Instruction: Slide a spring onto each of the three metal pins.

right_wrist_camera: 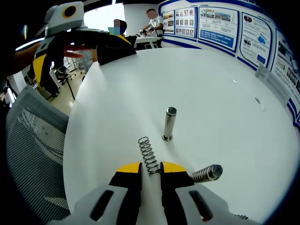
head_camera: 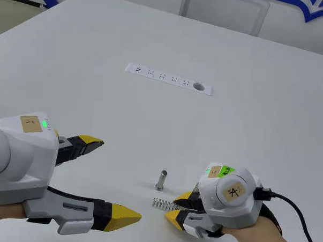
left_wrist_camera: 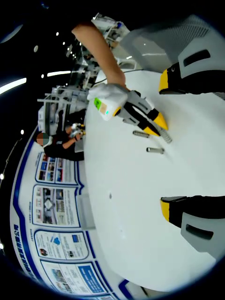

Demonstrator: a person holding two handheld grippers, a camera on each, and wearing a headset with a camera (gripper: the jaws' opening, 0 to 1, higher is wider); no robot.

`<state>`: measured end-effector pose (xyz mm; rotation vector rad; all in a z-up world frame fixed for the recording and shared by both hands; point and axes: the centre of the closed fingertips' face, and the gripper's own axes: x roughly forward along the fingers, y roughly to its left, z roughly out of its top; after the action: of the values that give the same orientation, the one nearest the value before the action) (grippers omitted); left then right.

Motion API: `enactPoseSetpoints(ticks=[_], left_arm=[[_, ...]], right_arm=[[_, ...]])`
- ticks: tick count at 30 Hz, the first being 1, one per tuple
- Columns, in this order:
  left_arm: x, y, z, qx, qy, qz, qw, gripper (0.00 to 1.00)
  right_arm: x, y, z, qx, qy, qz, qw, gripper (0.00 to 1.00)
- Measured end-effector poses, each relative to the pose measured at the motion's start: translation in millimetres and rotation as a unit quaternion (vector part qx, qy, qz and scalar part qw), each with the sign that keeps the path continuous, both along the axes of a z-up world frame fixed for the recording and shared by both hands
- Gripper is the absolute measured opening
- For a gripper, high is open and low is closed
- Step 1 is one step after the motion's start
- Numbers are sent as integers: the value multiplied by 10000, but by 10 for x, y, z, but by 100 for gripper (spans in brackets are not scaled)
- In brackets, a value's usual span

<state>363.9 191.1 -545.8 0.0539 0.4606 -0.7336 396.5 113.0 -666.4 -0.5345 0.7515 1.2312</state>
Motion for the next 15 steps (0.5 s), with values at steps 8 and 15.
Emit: enactPoseSetpoints(ticks=[8, 15], left_arm=[[-2, -102, 19, -58, -10, -110, 9999, 91], [14, -167, 12, 61, -56, -275, 9996, 86]], right_arm=[[-74, 7, 0, -79, 15, 272, 9996, 12], [-99, 62, 186, 181, 72, 187, 9996, 11]])
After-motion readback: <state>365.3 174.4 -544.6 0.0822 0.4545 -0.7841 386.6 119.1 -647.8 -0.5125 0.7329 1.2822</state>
